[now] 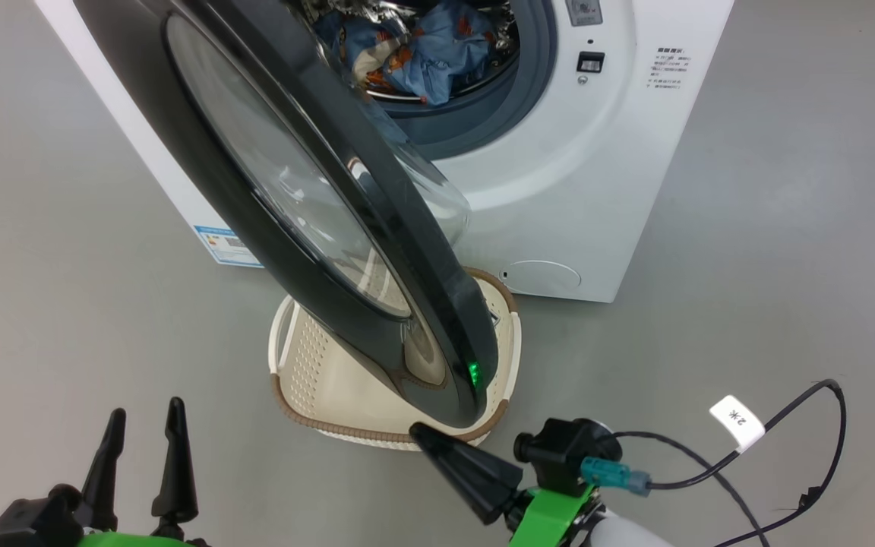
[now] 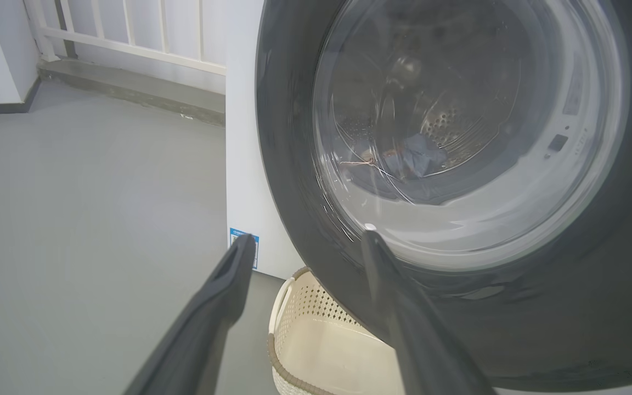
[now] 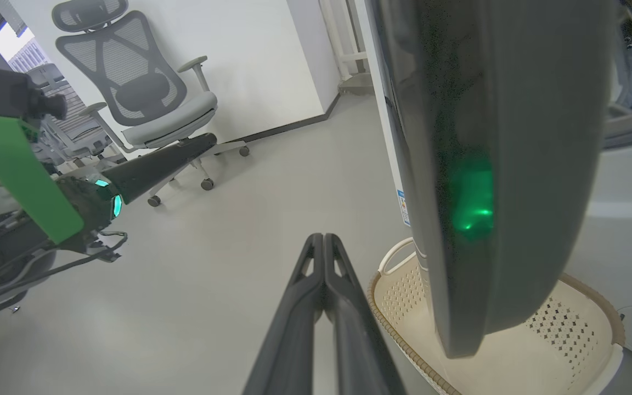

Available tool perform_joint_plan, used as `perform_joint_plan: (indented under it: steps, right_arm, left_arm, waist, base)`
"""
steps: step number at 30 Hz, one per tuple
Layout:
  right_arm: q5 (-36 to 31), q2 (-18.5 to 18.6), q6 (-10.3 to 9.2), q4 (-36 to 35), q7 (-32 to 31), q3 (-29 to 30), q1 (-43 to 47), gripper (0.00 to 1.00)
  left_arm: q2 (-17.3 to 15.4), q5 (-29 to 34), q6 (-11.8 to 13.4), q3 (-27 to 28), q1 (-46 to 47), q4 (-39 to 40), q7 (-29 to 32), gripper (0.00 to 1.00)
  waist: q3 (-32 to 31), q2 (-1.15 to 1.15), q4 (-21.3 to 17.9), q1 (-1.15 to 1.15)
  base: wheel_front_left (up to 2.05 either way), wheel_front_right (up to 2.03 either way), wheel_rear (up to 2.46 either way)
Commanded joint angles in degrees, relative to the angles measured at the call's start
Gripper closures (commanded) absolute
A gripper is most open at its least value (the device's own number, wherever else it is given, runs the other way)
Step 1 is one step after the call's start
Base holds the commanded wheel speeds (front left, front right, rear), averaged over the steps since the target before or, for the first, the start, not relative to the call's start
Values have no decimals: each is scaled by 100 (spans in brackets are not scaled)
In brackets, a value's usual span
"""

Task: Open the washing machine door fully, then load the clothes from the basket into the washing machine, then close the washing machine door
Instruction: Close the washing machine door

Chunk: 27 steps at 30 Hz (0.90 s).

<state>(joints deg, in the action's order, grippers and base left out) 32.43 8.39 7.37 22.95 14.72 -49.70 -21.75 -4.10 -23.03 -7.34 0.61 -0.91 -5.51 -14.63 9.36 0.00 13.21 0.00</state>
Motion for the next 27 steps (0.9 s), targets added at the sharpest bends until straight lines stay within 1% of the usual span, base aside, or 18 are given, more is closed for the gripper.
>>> perform_joint_plan:
  steps: [1,16,27]
  right_arm:
    - [42,-141,12,-90,28,39,-99,100]
    - [-66,-163,12,-51,28,613,-156,100]
    - [-171,-111,12,-62,28,1033,-273,100]
  left_arm:
    - [-55,-40,-14,181,211,113,-37,0]
    - [-72,-59,-14,188,283,108,-37,0]
    - [-67,-85,-14,116,384,137,-37,0]
  waist:
    - [27,0,-2,0]
    - [89,0,-50,0]
    - [238,0,-126,0]
  base:
    - [0,0,0]
    - [0,0,0]
    - [0,0,0]
